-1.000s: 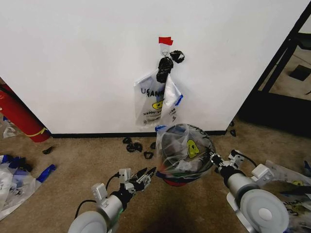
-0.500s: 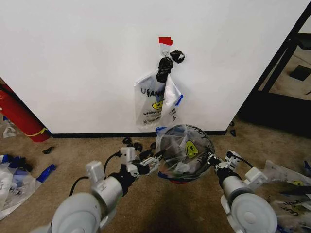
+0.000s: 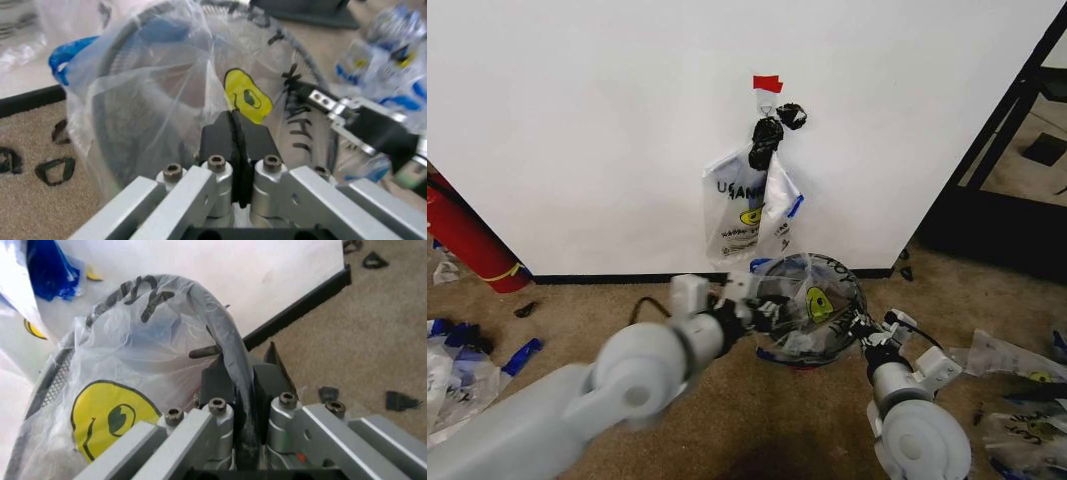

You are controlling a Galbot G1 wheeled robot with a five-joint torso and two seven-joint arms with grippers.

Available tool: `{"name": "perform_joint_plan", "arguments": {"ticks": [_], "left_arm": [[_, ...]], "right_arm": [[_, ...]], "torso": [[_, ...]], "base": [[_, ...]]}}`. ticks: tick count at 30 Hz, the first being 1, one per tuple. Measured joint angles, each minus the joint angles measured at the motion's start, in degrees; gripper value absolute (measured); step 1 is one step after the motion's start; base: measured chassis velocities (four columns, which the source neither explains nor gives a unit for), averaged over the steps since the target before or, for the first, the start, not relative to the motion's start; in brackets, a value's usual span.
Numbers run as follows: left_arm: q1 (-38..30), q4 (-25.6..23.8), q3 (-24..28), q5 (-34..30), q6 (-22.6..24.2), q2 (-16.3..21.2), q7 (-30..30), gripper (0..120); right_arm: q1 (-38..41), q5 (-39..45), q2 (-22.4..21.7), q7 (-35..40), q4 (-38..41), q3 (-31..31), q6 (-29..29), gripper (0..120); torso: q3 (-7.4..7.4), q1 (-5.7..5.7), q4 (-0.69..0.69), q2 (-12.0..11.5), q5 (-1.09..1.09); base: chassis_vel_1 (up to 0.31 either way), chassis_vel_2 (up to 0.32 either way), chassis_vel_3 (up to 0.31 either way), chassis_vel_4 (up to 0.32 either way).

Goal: Pick up the garbage bag from the wall and place it over the trash bin.

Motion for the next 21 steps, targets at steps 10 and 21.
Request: {"name": "perform_joint_plan", "arguments": {"ticks": [10, 21], "left_arm": [[-9.69, 9.56, 7.27, -3.13, 3.15, -11.51, -6.1, 0], [-10.26, 15.34, 11.88, 4.11, 4.42, -16.08, -11.37, 0]], "right_arm": [[-0.27, -3.4, 0.15, -0.56, -0.37, 0.18, 0.92, 1], [-0.63, -4.89, 0.66, -1.13, 0.58, 0.93, 1.48, 1]], "torso": [[-0.01, 0.0, 0.0, 0.0, 0.01], [-0.01, -0.01, 0.01, 0.0, 0.01]], "base": [[0.0, 0.0, 0.0, 0.0], [0.0, 0.0, 0.0, 0.0]]}}
